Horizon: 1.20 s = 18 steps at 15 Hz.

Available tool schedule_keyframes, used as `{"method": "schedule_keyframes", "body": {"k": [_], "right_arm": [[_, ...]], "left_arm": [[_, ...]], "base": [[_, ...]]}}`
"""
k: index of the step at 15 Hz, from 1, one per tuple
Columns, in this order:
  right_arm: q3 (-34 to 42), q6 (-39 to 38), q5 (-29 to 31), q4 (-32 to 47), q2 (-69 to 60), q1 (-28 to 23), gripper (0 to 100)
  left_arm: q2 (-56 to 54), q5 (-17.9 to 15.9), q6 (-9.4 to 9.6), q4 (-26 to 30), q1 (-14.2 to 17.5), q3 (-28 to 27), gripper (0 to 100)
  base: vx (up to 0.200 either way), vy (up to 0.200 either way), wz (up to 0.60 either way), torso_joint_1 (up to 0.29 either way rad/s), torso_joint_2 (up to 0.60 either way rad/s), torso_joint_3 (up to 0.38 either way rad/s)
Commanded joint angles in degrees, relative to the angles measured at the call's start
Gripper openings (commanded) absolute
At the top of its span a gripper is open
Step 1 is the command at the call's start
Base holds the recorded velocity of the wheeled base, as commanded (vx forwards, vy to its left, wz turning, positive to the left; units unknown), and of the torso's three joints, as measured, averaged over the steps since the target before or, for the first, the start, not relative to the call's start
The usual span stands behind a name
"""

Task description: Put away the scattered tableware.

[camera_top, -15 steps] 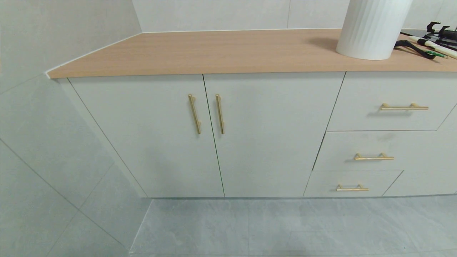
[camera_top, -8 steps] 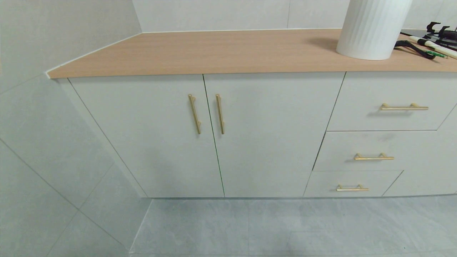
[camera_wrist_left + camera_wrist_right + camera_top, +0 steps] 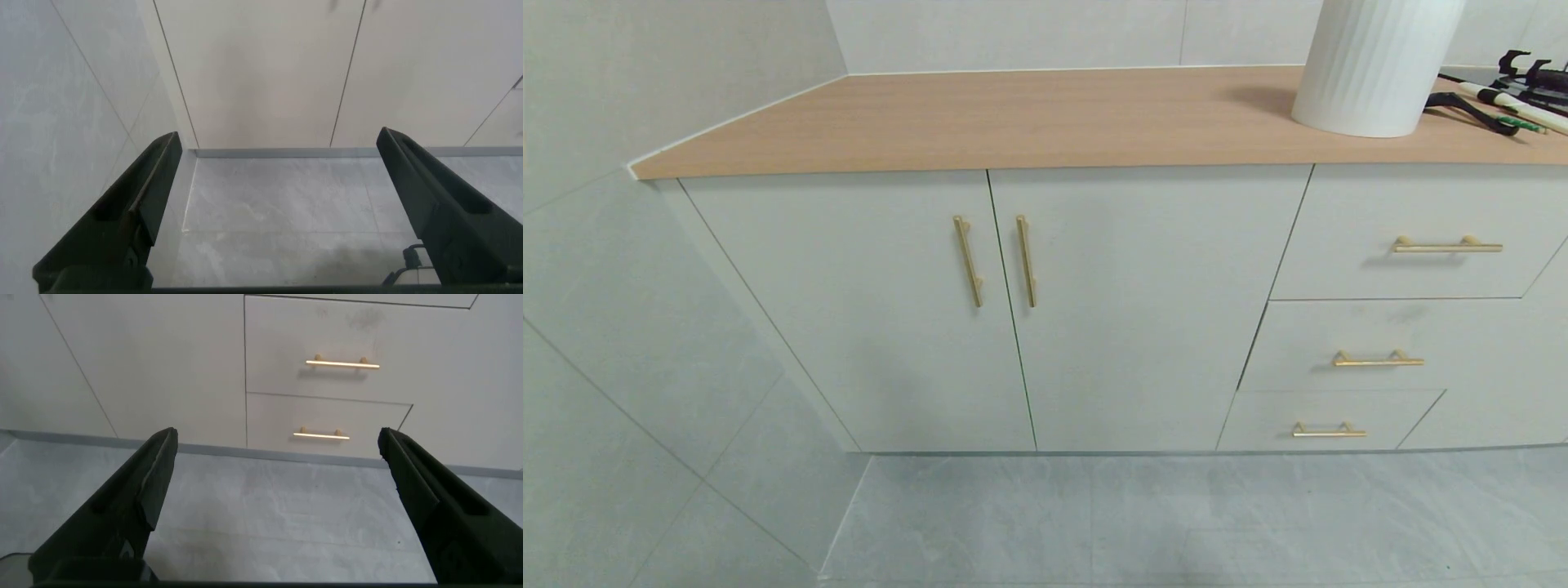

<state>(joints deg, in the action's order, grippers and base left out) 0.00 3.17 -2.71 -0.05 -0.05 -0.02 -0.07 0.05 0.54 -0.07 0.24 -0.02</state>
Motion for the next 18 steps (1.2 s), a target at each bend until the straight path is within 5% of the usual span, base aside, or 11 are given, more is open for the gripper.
{"method": "schedule_keyframes", "body": {"k": [1,18], "right_arm": [[0.0,-0.1,0.0,0.0,0.1,0.0,100],[0.0,-0.8,0.5,0.0,0.1,0.0,100]], "left_arm": [[0.1,0.0,0.08,0.0,0.0,0.0,100],[0.1,0.0,-0.27,0.0,0.0,0.0,100]], "base": [[0.0,0.0,0.0,0.0,0.0,0.0],[0.0,-0.176,0.0,0.003,0.0,0.002]]}}
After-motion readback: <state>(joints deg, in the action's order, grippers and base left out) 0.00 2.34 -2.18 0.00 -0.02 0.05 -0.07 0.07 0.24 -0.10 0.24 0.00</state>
